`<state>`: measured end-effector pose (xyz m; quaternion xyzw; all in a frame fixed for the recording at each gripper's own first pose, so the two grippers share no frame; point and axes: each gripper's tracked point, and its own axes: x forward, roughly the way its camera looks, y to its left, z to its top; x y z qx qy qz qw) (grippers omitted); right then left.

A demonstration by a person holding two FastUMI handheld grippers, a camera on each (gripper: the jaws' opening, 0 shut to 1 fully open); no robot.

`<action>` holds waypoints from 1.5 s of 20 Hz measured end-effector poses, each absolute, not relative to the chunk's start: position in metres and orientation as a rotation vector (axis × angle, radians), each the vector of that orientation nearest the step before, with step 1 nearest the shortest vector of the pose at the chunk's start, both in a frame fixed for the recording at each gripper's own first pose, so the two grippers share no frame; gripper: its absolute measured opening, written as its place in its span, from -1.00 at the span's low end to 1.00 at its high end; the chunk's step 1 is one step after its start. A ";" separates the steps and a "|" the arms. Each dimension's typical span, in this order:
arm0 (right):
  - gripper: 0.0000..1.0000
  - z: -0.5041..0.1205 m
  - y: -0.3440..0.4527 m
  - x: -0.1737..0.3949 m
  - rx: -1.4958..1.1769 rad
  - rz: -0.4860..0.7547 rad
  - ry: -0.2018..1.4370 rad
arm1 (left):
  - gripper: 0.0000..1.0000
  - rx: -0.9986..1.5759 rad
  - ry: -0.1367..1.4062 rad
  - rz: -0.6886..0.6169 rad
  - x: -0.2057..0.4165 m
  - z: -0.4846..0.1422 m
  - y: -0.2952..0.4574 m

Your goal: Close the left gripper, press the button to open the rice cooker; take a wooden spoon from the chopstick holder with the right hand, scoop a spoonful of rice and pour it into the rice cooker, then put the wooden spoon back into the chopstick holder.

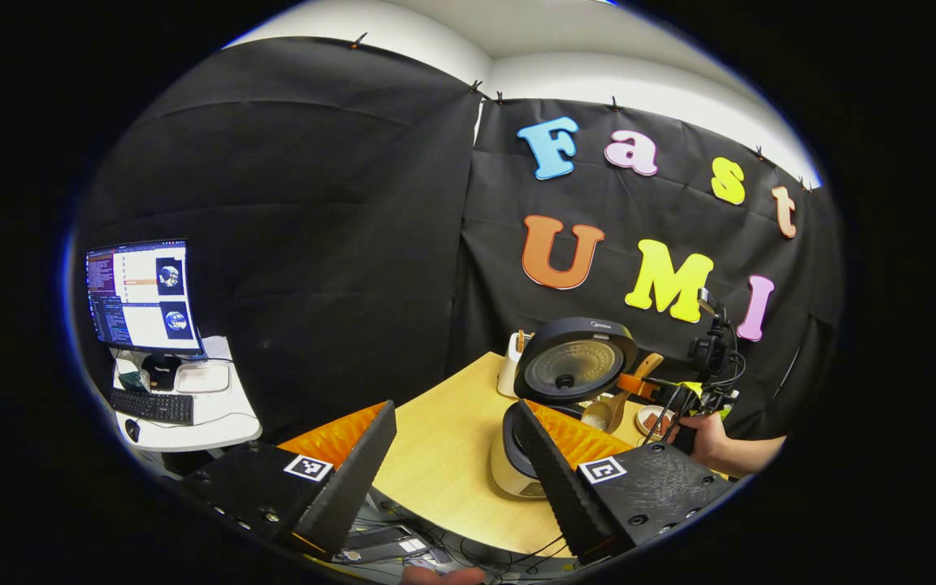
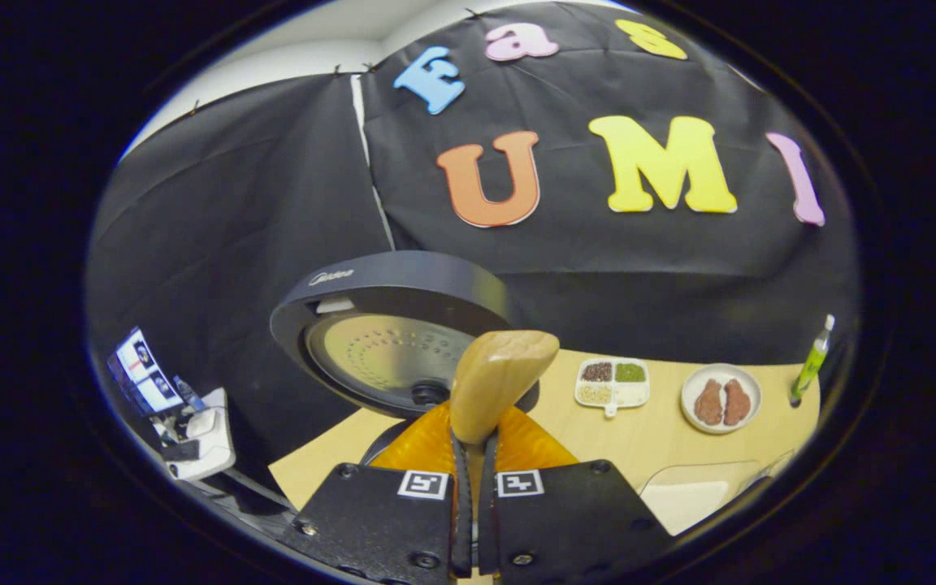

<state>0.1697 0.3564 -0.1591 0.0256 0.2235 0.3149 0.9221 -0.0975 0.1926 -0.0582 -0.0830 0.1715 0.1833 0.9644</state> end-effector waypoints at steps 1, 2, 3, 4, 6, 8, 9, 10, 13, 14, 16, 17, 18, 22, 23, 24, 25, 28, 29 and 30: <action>-0.83 -0.157 0.359 0.168 0.013 0.657 0.434 | 0.90 -0.167 0.347 0.370 -0.098 -0.058 0.192; -0.83 -0.155 0.362 0.164 -0.029 0.668 0.407 | 0.90 -0.166 0.349 0.369 -0.098 -0.058 0.193; -0.83 -0.153 0.365 0.161 -0.072 0.678 0.378 | 0.90 -0.165 0.349 0.368 -0.098 -0.058 0.193; -0.83 -0.152 0.368 0.159 -0.107 0.686 0.353 | 0.90 -0.165 0.350 0.368 -0.098 -0.058 0.193; -0.83 -0.148 0.373 0.153 -0.178 0.697 0.303 | 0.90 -0.166 0.349 0.367 -0.099 -0.059 0.194; -0.83 -0.143 0.377 0.147 -0.260 0.705 0.240 | 0.89 -0.169 0.347 0.366 -0.100 -0.059 0.194; -0.83 -0.142 0.379 0.145 -0.293 0.710 0.215 | 0.89 -0.169 0.347 0.365 -0.100 -0.059 0.195; -0.84 -0.141 0.381 0.141 -0.316 0.714 0.196 | 0.89 -0.169 0.346 0.365 -0.100 -0.059 0.195; -0.83 -0.139 0.384 0.134 -0.343 0.727 0.169 | 0.89 -0.170 0.345 0.359 -0.101 -0.058 0.194; -0.83 -0.140 0.386 0.132 -0.335 0.729 0.172 | 0.90 -0.171 0.345 0.356 -0.100 -0.057 0.193; -0.83 -0.138 0.385 0.132 -0.308 0.725 0.178 | 0.90 -0.171 0.345 0.349 -0.099 -0.057 0.191; -0.83 -0.134 0.383 0.130 -0.286 0.723 0.181 | 0.90 -0.170 0.344 0.345 -0.099 -0.057 0.189; -0.83 -0.131 0.380 0.129 -0.255 0.721 0.189 | 0.90 -0.171 0.343 0.341 -0.098 -0.056 0.187; -0.87 -0.105 0.356 0.126 -0.076 0.708 0.231 | 0.89 -0.172 0.335 0.310 -0.089 -0.053 0.175; -0.83 -0.096 0.346 0.126 -0.029 0.696 0.238 | 0.89 -0.170 0.333 0.297 -0.085 -0.052 0.170; -0.83 -0.086 0.331 0.127 0.015 0.679 0.243 | 0.89 -0.166 0.330 0.284 -0.081 -0.051 0.165; -0.83 -0.078 0.315 0.128 0.056 0.656 0.248 | 0.89 -0.163 0.326 0.270 -0.076 -0.050 0.159; -0.83 -0.062 0.254 0.142 0.157 0.555 0.260 | 0.89 -0.156 0.316 0.218 -0.059 -0.047 0.138; -0.83 -0.059 0.227 0.147 0.178 0.510 0.263 | 0.89 -0.153 0.313 0.200 -0.052 -0.046 0.131; -0.83 -0.061 0.199 0.153 0.194 0.462 0.268 | 0.89 -0.149 0.312 0.183 -0.047 -0.045 0.124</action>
